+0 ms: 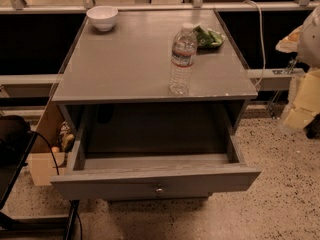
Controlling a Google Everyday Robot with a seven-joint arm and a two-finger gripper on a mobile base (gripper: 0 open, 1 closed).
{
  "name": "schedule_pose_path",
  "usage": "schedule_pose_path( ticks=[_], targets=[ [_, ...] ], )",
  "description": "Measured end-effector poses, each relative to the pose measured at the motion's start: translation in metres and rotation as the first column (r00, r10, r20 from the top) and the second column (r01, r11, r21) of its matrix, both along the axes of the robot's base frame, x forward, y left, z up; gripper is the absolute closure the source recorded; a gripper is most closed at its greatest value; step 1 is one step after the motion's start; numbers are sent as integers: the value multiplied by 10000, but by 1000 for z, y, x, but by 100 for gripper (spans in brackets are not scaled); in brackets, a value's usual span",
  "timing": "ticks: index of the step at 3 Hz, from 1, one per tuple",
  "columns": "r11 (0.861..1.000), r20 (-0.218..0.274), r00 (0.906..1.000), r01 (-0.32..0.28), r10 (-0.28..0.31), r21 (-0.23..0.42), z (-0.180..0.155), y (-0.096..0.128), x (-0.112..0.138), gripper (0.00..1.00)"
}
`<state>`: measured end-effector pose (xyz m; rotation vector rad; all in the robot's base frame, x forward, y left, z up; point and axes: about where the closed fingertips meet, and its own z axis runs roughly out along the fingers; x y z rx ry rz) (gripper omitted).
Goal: Close top drawer
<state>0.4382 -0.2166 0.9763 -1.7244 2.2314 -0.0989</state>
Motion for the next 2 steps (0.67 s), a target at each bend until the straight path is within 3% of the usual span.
schedule_pose_path(
  ticks=[1,2],
  targets=[
    [10000,1,10000,0,0,0,0,0,0,0],
    [10000,1,10000,0,0,0,0,0,0,18]
  ],
)
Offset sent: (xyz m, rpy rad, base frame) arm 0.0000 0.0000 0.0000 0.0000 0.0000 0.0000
